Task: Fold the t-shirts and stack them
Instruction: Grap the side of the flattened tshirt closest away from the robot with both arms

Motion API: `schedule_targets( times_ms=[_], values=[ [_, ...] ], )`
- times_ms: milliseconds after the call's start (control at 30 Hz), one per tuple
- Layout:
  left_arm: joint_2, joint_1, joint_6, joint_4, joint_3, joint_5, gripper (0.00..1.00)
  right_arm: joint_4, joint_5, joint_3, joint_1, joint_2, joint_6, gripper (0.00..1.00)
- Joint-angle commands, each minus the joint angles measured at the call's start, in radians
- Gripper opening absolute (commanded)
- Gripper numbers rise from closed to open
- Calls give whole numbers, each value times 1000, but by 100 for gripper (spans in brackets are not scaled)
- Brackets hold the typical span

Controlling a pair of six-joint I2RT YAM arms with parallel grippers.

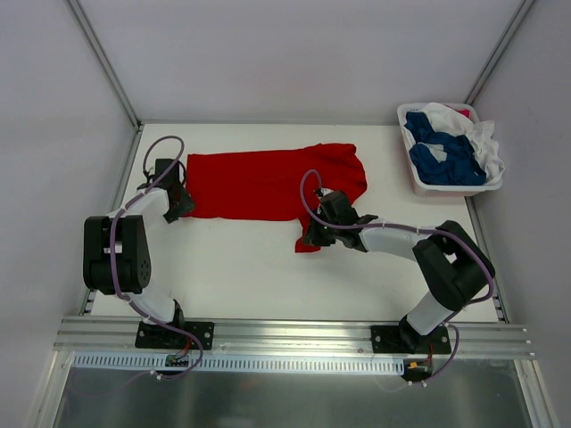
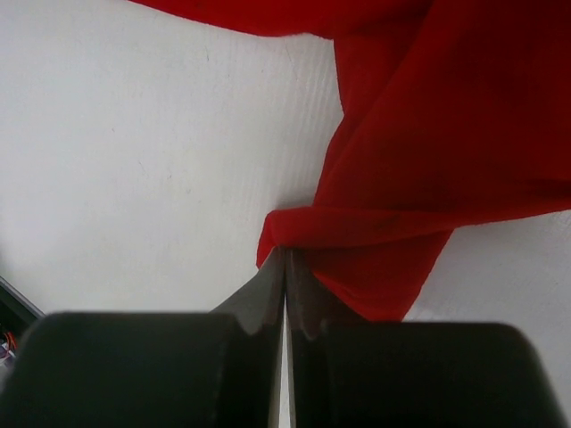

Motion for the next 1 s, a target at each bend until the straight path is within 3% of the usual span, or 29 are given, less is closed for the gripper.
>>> schedule_targets(
  times_ms=[0,433,600,800,867,967],
  values=[
    [6,12,10,-14,43,-31,44,24,-17,11,10,-44,0,0],
    [50,14,17,-16,65,-23,45,12,-17,9,11,-93,0,0],
    [73,17,19,-30,83,-15,41,3,-12,6,11,-112,-5,0],
    [98,17,22,-48,112,-11,24,3,-17,1,13,-133,-5,0],
    [99,18,22,-50,114,-11,9,1,-12,-2,11,-144,-6,0],
    [99,17,22,-51,114,-11,0,0,-8,-6,11,-152,-6,0]
  ],
)
